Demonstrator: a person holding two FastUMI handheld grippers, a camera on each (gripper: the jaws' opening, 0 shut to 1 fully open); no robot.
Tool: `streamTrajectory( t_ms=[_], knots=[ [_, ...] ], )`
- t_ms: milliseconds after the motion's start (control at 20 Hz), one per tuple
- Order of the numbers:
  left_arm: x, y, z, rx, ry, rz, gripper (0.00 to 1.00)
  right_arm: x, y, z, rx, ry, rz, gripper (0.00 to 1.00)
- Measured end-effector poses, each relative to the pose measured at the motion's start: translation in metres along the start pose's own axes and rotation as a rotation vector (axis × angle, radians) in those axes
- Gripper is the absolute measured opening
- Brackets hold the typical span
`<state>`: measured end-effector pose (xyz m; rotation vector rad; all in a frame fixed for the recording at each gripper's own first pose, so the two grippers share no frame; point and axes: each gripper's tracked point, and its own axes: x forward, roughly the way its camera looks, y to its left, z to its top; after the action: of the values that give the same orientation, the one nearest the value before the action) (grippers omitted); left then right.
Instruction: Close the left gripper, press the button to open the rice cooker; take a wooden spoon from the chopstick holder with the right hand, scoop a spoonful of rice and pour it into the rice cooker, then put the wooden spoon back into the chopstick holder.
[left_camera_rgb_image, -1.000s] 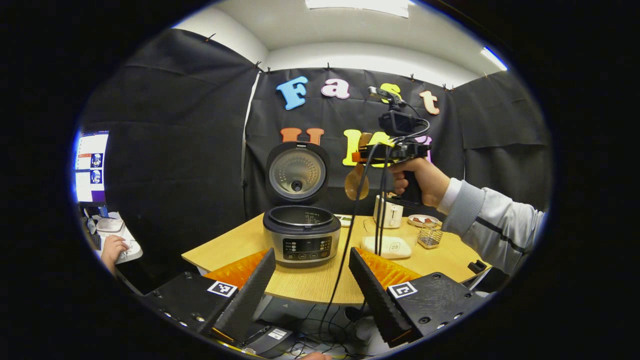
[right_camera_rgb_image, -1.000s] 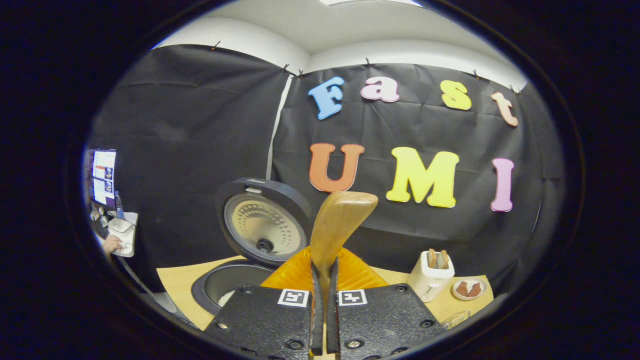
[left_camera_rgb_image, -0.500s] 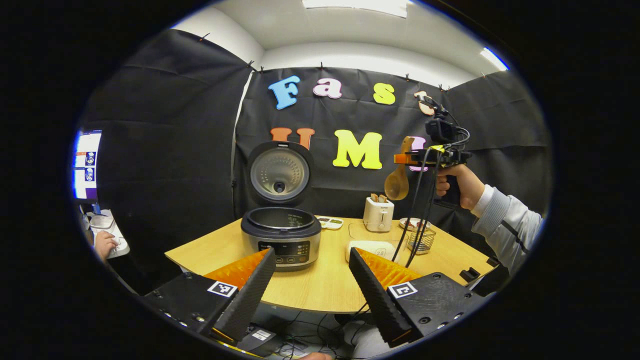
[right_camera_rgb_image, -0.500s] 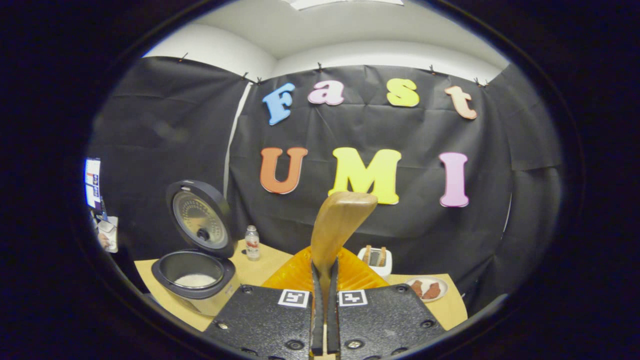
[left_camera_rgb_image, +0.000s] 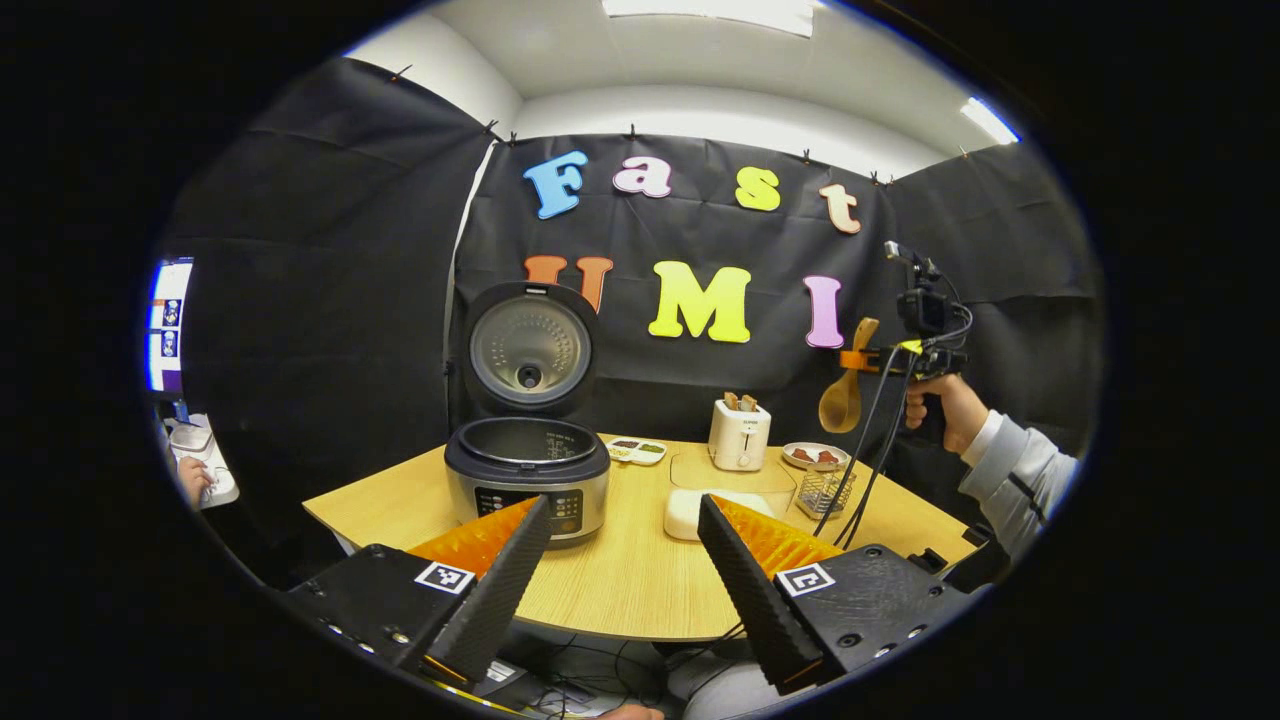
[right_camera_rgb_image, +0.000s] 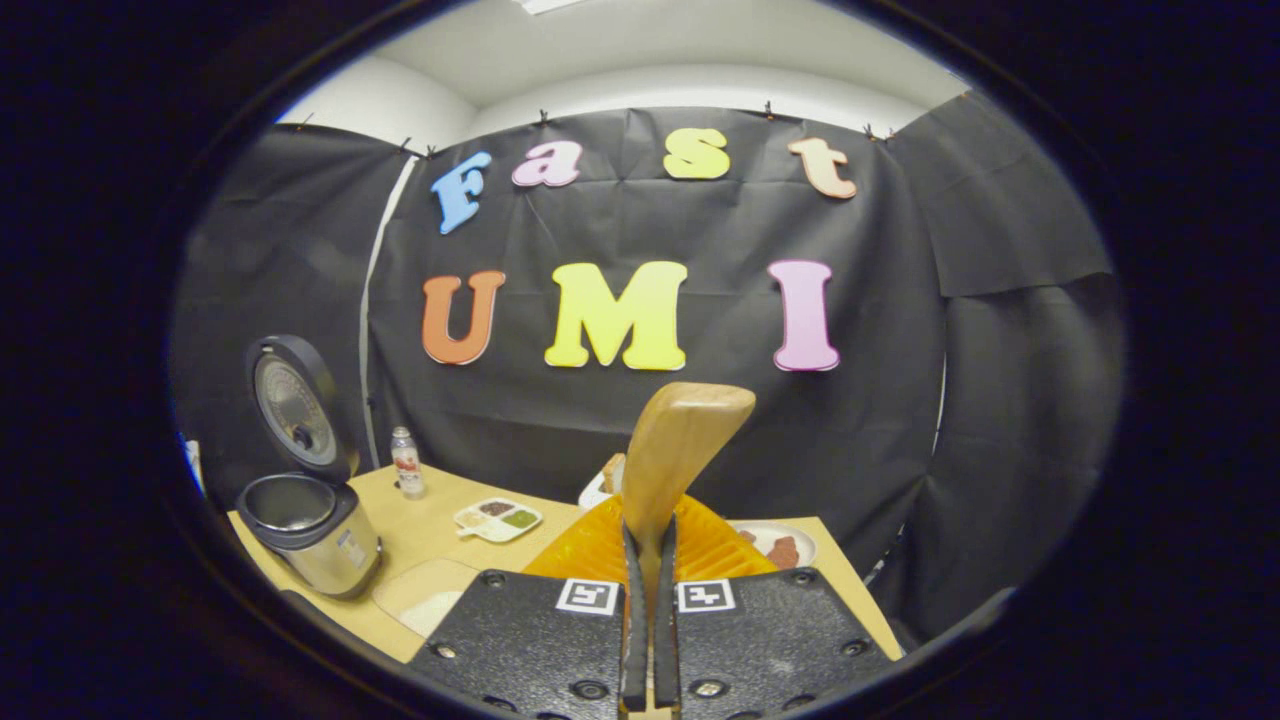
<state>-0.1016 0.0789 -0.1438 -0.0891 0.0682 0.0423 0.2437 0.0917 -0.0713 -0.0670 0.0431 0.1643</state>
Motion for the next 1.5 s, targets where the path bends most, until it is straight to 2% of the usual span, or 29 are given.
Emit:
streamTrajectory(
  t_ms=[450, 850, 950, 1000, 1050, 1150, 1250, 1300, 1400, 1500],
  knots=[
    [0.007, -0.004, -0.007, 0.011, 0.018, 0.006, 0.94, 0.030, -0.036, -0.082, 0.060, 0.081, -0.051, 0.10],
    [0.018, -0.001, -0.015, 0.004, 0.046, 0.012, 0.95, 0.049, -0.044, -0.125, 0.185, 0.144, 0.024, 0.16],
    [0.019, -0.001, -0.016, 0.004, 0.051, 0.011, 0.95, 0.051, -0.052, -0.128, 0.212, 0.147, 0.019, 0.27],
    [0.019, -0.001, -0.017, 0.005, 0.051, 0.012, 0.94, 0.050, -0.061, -0.127, 0.216, 0.135, -0.002, 0.39],
    [0.020, -0.001, -0.017, 0.007, 0.052, 0.012, 0.94, 0.048, -0.071, -0.123, 0.211, 0.116, -0.036, 0.42],
    [0.020, -0.002, -0.016, 0.013, 0.052, 0.012, 0.94, 0.041, -0.083, -0.110, 0.193, 0.084, -0.077, 0.57],
    [0.022, -0.004, -0.015, 0.019, 0.051, 0.013, 0.95, 0.033, -0.085, -0.098, 0.155, 0.057, -0.093, 0.79],
    [0.022, -0.004, -0.015, 0.019, 0.050, 0.014, 0.95, 0.031, -0.091, -0.093, 0.129, 0.042, -0.110, 0.95],
    [0.025, -0.005, -0.015, 0.007, 0.062, 0.012, 0.94, 0.022, -0.095, -0.076, 0.085, 0.014, -0.154, 1.00],
    [0.029, -0.002, -0.006, 0.003, 0.055, 0.001, 0.94, 0.008, -0.090, -0.062, 0.058, -0.001, -0.167, 0.98]
  ],
)
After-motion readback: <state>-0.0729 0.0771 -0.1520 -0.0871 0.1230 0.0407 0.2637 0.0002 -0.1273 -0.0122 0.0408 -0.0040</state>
